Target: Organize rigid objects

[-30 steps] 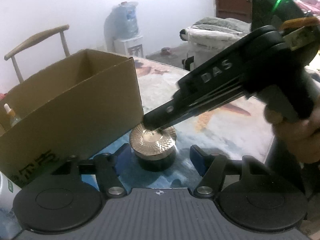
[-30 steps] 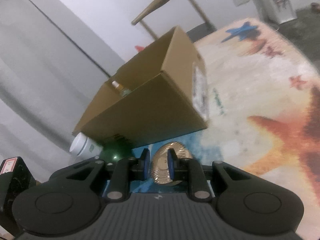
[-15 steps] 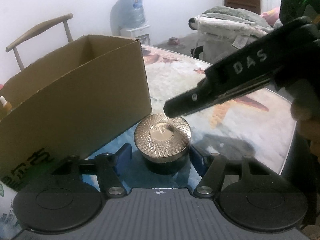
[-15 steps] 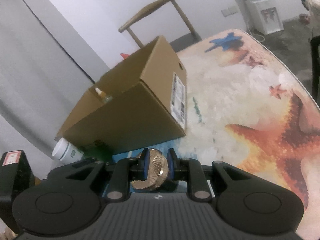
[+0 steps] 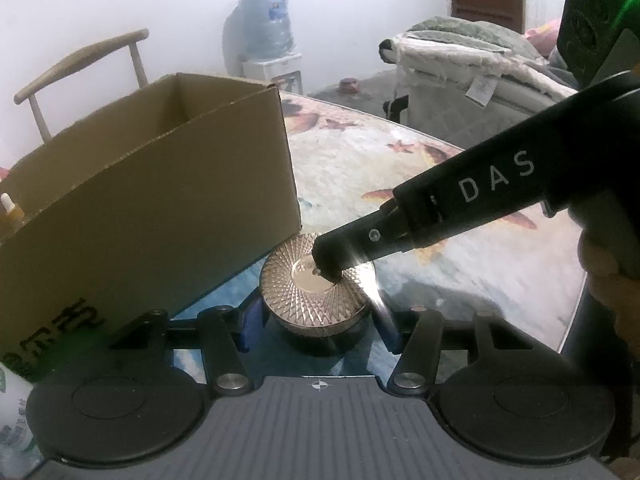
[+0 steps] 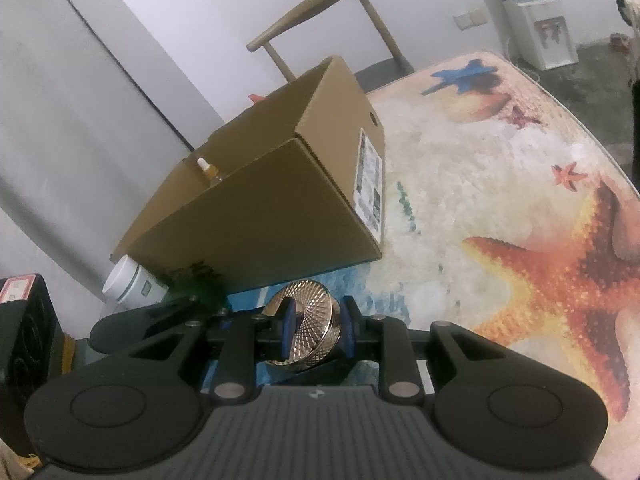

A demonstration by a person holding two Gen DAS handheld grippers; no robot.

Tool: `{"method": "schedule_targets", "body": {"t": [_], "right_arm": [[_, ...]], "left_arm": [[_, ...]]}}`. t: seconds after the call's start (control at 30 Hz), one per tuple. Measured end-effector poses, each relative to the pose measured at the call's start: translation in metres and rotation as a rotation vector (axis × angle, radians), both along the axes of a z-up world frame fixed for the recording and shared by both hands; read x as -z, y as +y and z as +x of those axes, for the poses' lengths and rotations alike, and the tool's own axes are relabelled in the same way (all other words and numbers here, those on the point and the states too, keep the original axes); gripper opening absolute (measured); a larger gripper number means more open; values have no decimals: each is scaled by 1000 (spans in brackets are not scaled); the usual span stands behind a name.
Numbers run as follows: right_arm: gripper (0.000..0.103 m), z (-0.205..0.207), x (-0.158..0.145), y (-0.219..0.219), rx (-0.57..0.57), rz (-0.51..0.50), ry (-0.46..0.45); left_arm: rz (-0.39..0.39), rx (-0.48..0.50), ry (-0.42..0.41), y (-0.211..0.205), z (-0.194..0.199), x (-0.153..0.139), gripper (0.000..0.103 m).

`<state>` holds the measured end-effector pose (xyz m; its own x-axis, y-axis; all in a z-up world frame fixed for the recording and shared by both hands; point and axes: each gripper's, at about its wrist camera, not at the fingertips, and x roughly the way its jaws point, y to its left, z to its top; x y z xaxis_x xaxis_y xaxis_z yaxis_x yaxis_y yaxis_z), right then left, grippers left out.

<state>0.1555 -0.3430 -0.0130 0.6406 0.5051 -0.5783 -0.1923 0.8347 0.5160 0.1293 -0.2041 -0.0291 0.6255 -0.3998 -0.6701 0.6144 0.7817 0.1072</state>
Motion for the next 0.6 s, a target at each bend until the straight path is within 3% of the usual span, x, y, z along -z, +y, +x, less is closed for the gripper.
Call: {"method": "schedule_targets", "body": {"t": [0.27,0.43,0.6], "right_arm": [[27,-18,-38,11,-37,-38,-82],[27,-20,-90,28,-98,-98,-205],[27,4,-136,52,-177,-144,-304]], "left_arm": [[-14,-6,-68,8,-21,-36,56],[-44,-25,-149,25,-25,-84,55],[-75,-89,-188,44,-1,-133,56]]}}
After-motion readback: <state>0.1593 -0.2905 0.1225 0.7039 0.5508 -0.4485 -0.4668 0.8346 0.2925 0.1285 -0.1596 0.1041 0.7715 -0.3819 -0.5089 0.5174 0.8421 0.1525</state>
